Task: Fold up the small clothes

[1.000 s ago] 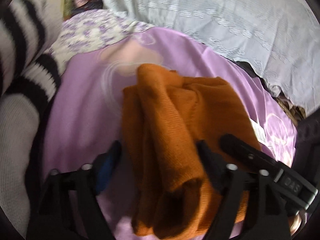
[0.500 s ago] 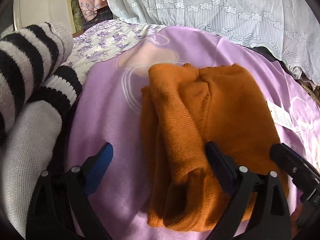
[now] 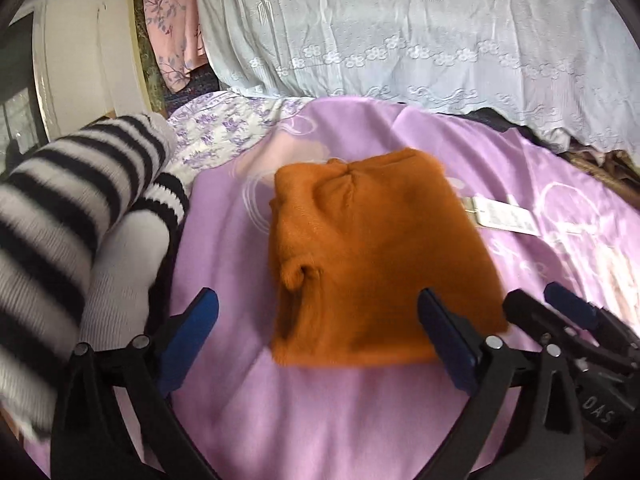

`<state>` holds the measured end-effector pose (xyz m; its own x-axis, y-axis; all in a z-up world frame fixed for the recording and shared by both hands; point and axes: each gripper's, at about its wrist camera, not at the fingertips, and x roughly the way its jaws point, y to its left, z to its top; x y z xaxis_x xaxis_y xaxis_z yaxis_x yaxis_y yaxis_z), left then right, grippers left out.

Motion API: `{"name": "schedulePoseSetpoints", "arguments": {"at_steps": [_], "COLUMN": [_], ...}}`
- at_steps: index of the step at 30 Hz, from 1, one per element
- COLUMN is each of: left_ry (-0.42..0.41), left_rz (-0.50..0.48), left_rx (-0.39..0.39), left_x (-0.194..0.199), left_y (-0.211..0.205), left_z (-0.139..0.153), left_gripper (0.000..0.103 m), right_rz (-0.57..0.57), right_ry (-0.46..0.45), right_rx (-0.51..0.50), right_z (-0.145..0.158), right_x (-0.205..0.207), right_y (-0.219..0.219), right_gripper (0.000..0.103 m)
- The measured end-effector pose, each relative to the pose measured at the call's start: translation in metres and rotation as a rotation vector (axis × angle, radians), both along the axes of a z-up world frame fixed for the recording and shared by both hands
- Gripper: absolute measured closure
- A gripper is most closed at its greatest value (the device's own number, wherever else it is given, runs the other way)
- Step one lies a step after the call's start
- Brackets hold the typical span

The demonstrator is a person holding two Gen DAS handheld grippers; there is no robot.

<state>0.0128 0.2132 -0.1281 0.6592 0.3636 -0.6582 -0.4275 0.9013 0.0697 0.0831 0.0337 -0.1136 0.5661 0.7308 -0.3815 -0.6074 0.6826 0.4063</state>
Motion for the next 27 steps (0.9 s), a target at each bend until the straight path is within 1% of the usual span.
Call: {"name": "schedulePoseSetpoints", "arguments": {"at_steps": [2,3,5,7,10,14,18,21,27], "left_ry": [0.002,0.002,-0.004,-0.018,-0.053,-0.069,-0.076,-0.069,-0.064], "left_rz": [0.004,0.008,0.026,0.042,0.076,0.084,0.084,0.076,0.066], "left_rx": [-0.013,-0.016,-0.002,0.011,0.043,0.034,0.045,0.055,0.064], "left_x": [-0.01,-0.015,-0.028,-0.04,-0.057,-0.067,-0.07,-0.068,-0.067], "left_y": [-0.003,-0.006,-0.011,-0.014,-0.019,-0.02,-0.023,-0.025,-0.028], "left_z": [0.001,0.001,0.004,0.007,0.014,0.017,0.019,0.018,0.019], "left_gripper": [0.006,0.006,0.005,0.005,0.005,0.005,0.005,0.005,0.005], "right_rz": [0.0,0.001,0.008,0.013,0.01,-0.009,-0.026,-0.024,-0.029], "right_ry": [0.003,-0.004,-0.028,-0.064,-0.102,-0.133,-0.192,-0.202,-0.201], "right_rx": [-0.019,-0.028,-0.039,-0.042,-0.05,-0.053,-0.037,-0.04,0.002], "right_z": [-0.003,-0.005,-0.005,-0.003,-0.002,0.0,0.006,0.007,0.008], "right_x": [-0.009,-0.017,-0.028,-0.04,-0.054,-0.063,-0.073,-0.075,-0.073], "right_y": [-0.005,-0.008,-0.013,-0.017,-0.021,-0.025,-0.028,-0.027,-0.032], "right_gripper": [0.016,0.014,0.006,0.004,0.004,0.004,0.004,0.004,0.004]}}
